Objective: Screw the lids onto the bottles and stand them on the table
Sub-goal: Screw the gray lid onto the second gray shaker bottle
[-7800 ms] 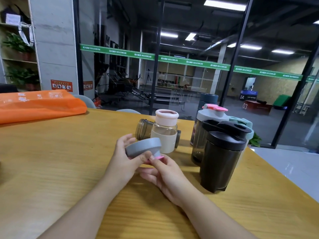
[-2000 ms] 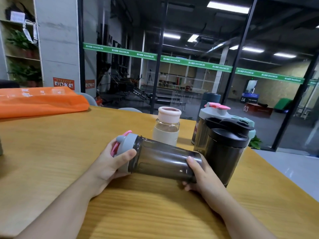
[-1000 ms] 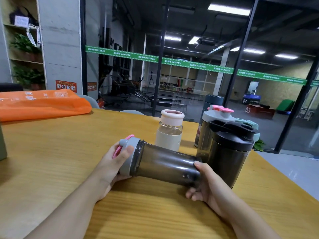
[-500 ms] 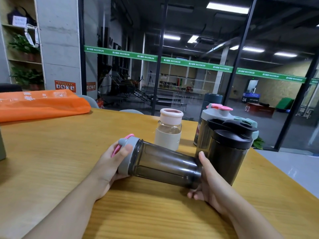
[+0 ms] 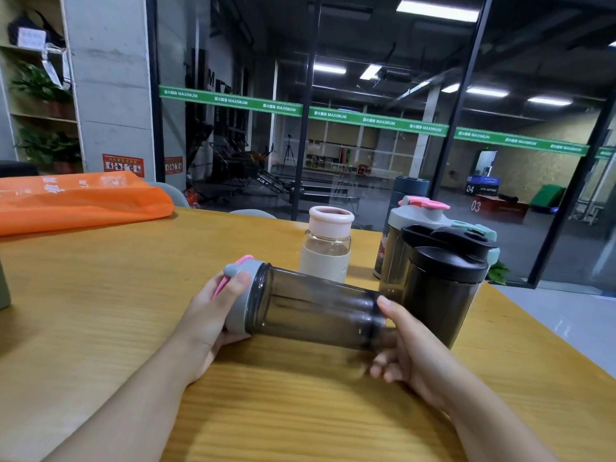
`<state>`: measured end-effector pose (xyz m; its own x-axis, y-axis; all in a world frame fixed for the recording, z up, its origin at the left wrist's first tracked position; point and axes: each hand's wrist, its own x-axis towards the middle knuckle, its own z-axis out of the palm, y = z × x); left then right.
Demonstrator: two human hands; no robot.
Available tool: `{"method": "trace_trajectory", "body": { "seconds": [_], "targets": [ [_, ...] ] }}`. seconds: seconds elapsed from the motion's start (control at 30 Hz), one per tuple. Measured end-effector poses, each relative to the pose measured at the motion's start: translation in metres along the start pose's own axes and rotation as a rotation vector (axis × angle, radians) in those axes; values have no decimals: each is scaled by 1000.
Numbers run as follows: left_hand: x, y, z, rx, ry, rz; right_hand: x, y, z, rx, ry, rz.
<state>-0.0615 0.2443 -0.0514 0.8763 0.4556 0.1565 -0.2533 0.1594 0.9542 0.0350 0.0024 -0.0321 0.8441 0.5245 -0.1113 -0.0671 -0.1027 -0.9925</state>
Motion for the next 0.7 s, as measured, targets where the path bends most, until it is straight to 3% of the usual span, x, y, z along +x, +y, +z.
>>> {"method": "trace_trajectory", "body": {
  "seconds": [0.2,0.43,0.7],
  "targets": [
    [-1,1,1,26,-35,23,-2,0,-2,-109,-72,82],
    [1,-1,1,20,-27,18,7,6,0,-24,-35,109],
    [2,-1,1,-19,26,-15,3,4,1,55,-42,-209]
  ]
}}
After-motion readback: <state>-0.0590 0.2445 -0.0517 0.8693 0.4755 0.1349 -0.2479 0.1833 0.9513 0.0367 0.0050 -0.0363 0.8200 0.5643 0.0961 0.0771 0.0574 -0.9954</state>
